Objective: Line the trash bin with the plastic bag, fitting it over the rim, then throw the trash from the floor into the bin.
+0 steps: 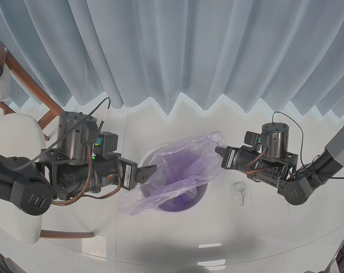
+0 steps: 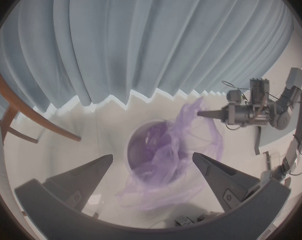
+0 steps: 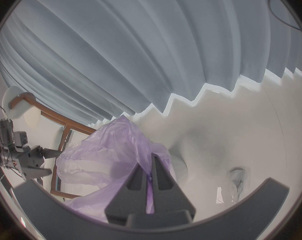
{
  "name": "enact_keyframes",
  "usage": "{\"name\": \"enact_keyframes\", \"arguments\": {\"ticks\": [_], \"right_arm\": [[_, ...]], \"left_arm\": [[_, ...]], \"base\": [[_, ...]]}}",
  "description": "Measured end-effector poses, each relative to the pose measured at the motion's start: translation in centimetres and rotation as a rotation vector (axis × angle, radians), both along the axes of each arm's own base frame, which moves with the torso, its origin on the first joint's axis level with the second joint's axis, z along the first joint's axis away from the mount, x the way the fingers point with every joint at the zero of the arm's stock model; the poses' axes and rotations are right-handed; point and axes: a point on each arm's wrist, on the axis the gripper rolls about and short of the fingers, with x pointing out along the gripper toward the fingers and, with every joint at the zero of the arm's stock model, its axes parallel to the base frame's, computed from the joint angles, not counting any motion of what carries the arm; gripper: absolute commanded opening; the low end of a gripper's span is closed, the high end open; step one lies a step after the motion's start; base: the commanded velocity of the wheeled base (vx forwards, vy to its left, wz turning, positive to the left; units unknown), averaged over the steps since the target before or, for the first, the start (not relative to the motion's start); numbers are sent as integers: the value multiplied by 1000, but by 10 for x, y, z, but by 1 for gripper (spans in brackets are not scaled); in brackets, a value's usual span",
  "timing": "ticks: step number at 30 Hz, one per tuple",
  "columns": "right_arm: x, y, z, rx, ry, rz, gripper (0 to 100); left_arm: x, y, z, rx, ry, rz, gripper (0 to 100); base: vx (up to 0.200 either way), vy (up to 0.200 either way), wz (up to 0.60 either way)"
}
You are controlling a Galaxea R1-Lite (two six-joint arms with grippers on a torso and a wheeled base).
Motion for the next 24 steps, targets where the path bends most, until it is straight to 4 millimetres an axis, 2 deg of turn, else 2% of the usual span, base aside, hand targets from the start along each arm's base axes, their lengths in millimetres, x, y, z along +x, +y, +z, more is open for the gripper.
{"name": "enact_keyframes", "arguments": {"ticks": [5, 8, 16, 17, 24], "right_arm": [[-1, -3, -5, -12, 7, 0, 0], [-1, -4, -5, -13, 8, 0, 0], [-1, -4, -5, -11, 5, -3, 0], [-1, -4, -4, -10, 3, -3, 0], [-1, -4, 1, -5, -13, 1, 0]], "left_arm": [[-12, 9, -14, 8, 56, -62, 100], [-12, 11, -19, 21, 72, -63, 100], [9, -2, -24, 24, 75, -70, 100], [13, -5, -24, 23, 72, -69, 0], [32, -13, -37, 30, 96, -64, 0]], "base": [[0, 0, 0], [0, 0, 0], [0, 0, 0], [0, 0, 0], [0, 0, 0]]}}
